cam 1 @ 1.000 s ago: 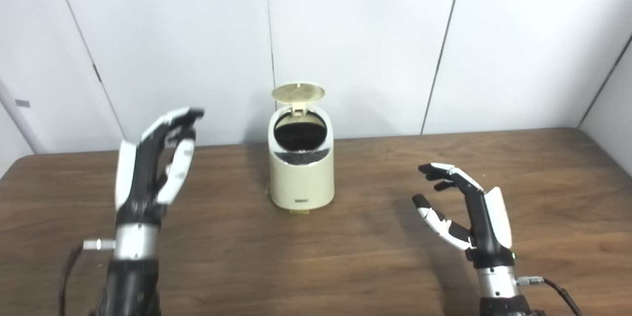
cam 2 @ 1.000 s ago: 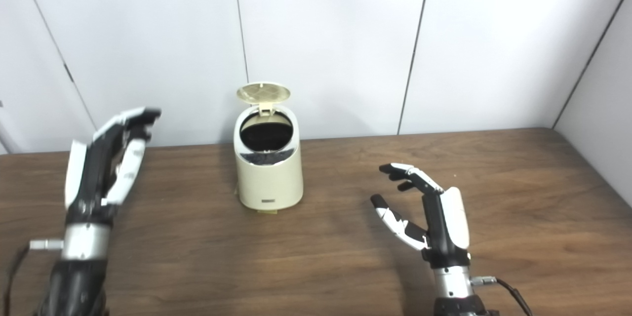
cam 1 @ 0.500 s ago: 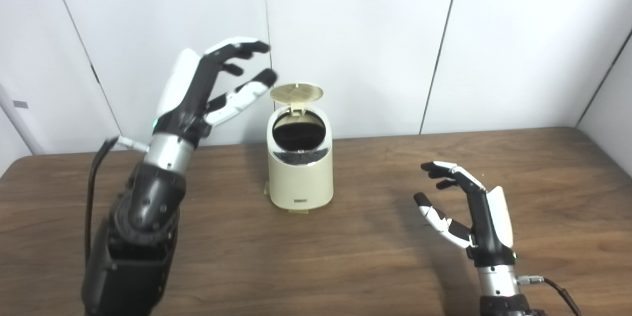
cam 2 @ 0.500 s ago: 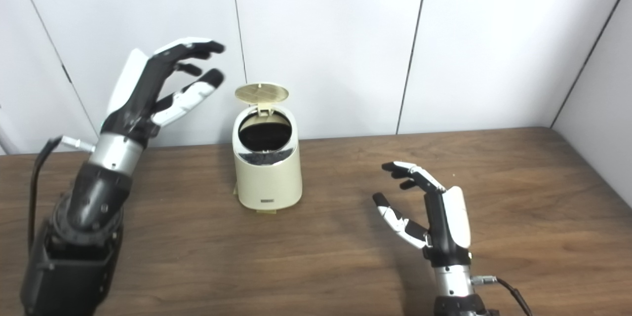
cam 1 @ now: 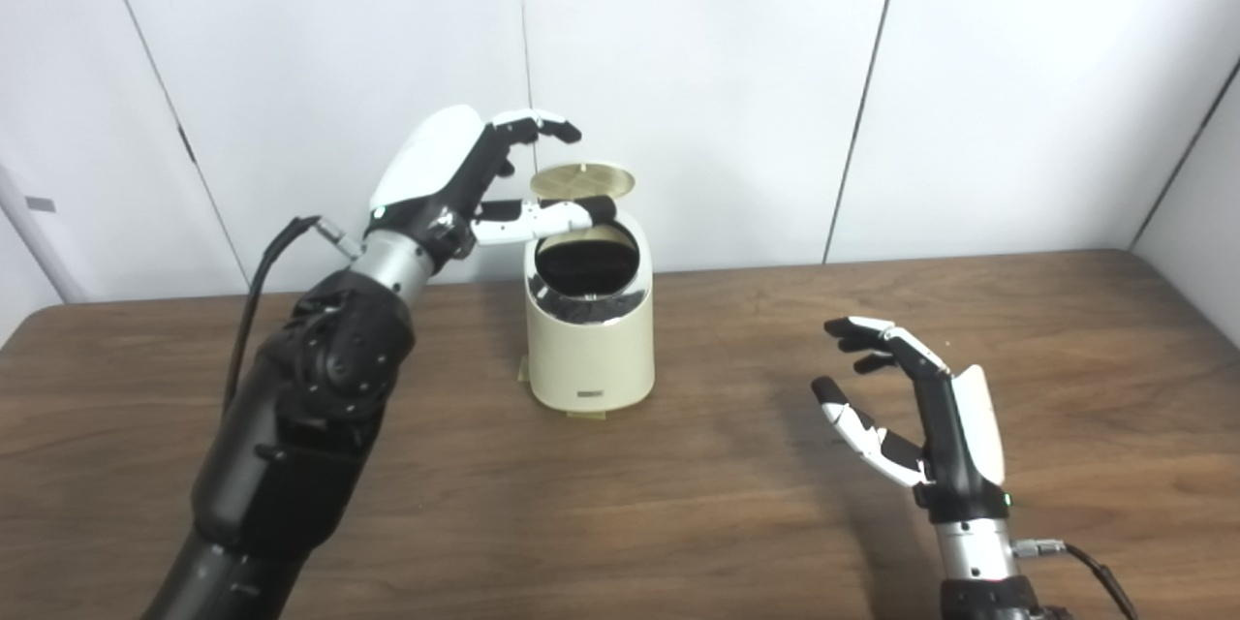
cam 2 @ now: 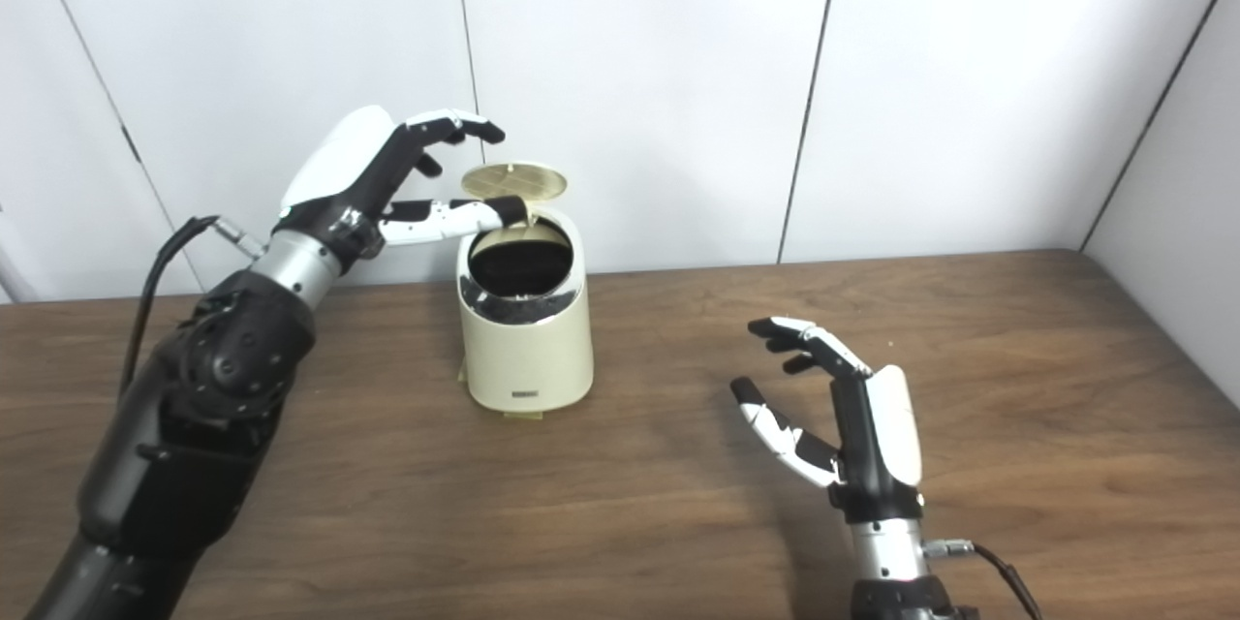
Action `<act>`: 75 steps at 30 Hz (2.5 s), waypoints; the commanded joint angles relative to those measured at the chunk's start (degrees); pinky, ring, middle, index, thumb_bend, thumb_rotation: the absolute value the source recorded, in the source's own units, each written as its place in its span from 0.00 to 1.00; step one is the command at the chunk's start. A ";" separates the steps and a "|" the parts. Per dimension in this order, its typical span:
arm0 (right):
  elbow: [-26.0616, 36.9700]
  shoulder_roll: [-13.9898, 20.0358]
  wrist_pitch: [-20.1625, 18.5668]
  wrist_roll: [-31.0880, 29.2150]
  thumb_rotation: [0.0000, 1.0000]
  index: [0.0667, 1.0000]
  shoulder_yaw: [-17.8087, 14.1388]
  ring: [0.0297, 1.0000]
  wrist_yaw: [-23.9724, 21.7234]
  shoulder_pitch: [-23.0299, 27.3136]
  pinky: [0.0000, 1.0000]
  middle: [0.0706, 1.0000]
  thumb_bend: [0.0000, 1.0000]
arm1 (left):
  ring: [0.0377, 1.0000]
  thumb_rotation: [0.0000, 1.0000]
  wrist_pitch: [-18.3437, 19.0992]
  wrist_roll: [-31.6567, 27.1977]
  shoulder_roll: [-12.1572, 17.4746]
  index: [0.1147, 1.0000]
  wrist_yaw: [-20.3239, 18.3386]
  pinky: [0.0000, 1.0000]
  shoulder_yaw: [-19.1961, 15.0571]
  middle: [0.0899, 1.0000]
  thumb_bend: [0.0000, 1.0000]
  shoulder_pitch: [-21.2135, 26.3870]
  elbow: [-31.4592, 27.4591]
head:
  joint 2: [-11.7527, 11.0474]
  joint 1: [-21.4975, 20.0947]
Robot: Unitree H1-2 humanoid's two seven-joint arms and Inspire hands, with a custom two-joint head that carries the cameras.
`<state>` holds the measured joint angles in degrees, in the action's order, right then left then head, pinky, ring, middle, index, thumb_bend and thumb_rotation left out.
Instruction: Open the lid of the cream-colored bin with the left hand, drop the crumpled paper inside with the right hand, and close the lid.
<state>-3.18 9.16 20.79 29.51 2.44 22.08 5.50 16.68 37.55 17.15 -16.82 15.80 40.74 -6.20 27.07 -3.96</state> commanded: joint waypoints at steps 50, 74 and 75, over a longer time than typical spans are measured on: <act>-3.58 -1.83 -0.17 0.16 0.43 0.66 1.03 0.65 -0.38 -1.04 0.54 0.67 0.26 | 0.89 0.79 -14.10 18.68 3.07 0.76 5.78 0.99 5.63 0.76 0.89 -1.69 7.63 | 0.46 -0.29; -2.99 -2.19 -0.21 0.10 0.46 0.66 0.97 0.64 -0.68 -0.93 0.53 0.66 0.27 | 0.85 0.72 -18.05 32.27 6.73 0.74 12.76 0.95 13.63 0.77 0.89 -3.92 18.38 | 1.52 -0.77; -3.04 -2.17 -0.17 0.08 0.46 0.66 0.97 0.64 -0.69 -0.91 0.53 0.66 0.27 | 0.85 0.73 -18.06 33.26 7.05 0.74 13.21 0.96 14.37 0.77 0.89 -3.83 18.77 | 1.57 -0.76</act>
<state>-3.28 9.10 20.23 29.79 2.56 21.12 5.65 -1.68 68.13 22.45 -1.44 29.10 36.49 9.70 28.56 -4.66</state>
